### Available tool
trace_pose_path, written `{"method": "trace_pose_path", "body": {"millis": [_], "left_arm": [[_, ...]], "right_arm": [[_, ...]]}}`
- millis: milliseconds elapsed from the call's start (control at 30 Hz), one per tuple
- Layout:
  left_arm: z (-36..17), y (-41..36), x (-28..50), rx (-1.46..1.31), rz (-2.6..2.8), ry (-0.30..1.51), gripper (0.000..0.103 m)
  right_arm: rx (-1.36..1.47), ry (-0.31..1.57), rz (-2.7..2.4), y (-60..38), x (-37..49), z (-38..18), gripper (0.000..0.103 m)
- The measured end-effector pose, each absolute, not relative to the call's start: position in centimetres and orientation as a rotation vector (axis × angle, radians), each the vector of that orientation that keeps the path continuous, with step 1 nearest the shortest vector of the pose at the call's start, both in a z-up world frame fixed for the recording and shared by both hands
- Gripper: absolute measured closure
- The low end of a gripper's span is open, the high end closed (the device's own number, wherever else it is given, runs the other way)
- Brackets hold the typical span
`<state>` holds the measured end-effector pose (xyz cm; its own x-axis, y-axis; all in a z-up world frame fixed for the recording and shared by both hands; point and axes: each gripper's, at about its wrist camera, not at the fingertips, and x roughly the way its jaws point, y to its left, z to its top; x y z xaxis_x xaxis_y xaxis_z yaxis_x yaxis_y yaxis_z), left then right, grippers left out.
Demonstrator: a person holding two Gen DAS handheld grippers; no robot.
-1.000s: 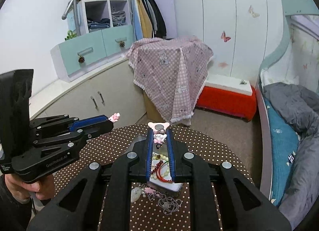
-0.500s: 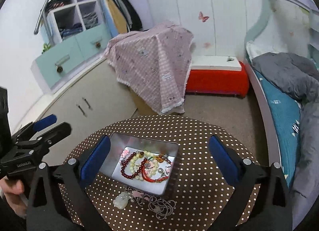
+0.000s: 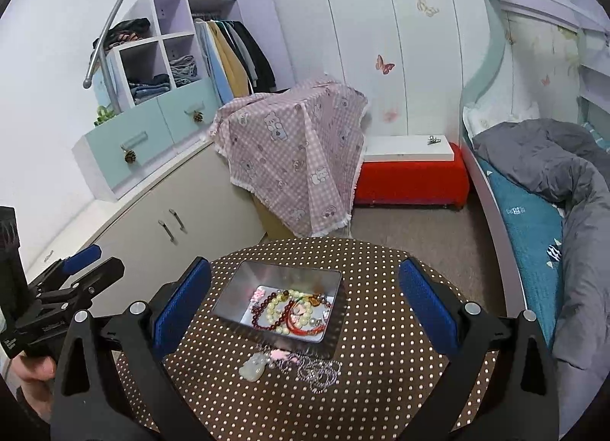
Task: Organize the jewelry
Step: 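Move both tools back over the jade pendant and silver chains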
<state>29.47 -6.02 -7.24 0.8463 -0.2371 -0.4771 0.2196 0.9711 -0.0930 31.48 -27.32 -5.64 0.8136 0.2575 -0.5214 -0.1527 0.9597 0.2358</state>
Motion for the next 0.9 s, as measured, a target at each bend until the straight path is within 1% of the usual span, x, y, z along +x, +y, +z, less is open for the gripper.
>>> {"method": "trace_pose_path", "body": {"millis": [533,900], "left_arm": [[-9.0,-6.5,26.2,-0.006,-0.243,0.522,0.006],[-11.1,-7.9,25.6,0.023,-0.243,0.571,0.006]], "right_arm": [[0.191,0.565,0.197,-27.6,27.1,-6.2,0.008],[0.236,0.618,0.166,-28.5,25.8,-9.0,0.008]]}}
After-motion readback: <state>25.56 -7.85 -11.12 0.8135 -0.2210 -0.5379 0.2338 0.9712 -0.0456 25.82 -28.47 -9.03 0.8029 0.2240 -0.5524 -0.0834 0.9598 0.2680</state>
